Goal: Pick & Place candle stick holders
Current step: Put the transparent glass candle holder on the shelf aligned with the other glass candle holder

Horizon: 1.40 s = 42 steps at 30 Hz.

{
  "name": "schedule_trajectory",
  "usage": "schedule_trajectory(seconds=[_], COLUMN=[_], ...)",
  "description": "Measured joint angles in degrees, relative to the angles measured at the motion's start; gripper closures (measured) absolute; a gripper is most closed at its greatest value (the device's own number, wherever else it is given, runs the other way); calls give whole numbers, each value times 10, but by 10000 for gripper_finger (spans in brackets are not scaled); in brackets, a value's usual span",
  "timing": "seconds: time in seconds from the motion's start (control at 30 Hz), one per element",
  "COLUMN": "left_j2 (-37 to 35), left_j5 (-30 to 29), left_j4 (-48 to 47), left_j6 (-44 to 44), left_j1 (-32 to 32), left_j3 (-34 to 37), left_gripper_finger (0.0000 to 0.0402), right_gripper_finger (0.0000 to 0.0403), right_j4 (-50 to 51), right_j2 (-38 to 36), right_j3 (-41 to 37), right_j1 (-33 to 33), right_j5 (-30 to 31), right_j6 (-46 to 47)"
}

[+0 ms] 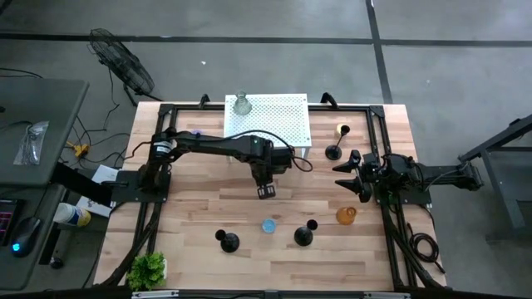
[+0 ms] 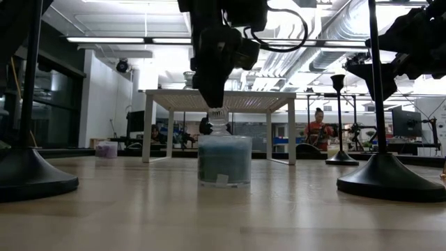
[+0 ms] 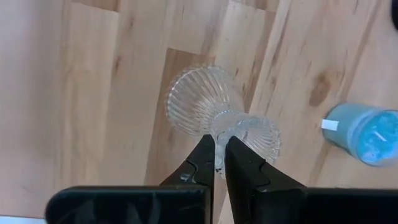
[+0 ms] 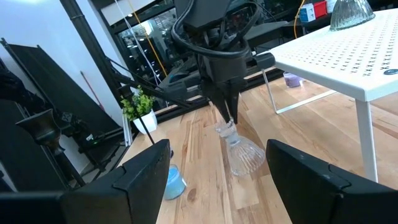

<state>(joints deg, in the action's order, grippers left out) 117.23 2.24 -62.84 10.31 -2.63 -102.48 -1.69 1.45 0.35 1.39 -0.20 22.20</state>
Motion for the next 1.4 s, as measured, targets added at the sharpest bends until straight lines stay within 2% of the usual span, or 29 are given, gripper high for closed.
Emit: schedule_trajectory(seconds=[0.1, 0.33, 0.47, 0.87, 1.03, 1.2, 1.3, 1.4], left_j2=[1, 4, 3, -16, -49, -82, -112, -150], left_j5=[-14, -42, -44, -47, -81, -143, -169, -190], left_j4=[8, 6, 7, -1, -11, -21, 5, 82], left_j6=[-10, -32, -32, -23, 13, 86, 127, 179], left_j1=[0, 0, 0, 1, 13, 49, 78, 107], left_j3=[1, 3, 3, 0, 0, 4, 33, 99], left_gripper_finger=[380, 299, 274, 269, 269, 268, 268, 268], right_gripper_finger=[143, 143, 143, 143, 143, 143, 143, 143], right_j4=[0, 0, 0, 0, 1, 1, 1, 1], right_j2=[0, 0, 0, 0, 0, 0, 0, 0], right_j3=[0, 0, 0, 0, 0, 0, 0, 0], right_j1=[0, 0, 0, 0, 0, 0, 0, 0], right_j5=[0, 0, 0, 0, 0, 0, 0, 0], right_j6=[0, 0, 0, 0, 0, 0, 0, 0])
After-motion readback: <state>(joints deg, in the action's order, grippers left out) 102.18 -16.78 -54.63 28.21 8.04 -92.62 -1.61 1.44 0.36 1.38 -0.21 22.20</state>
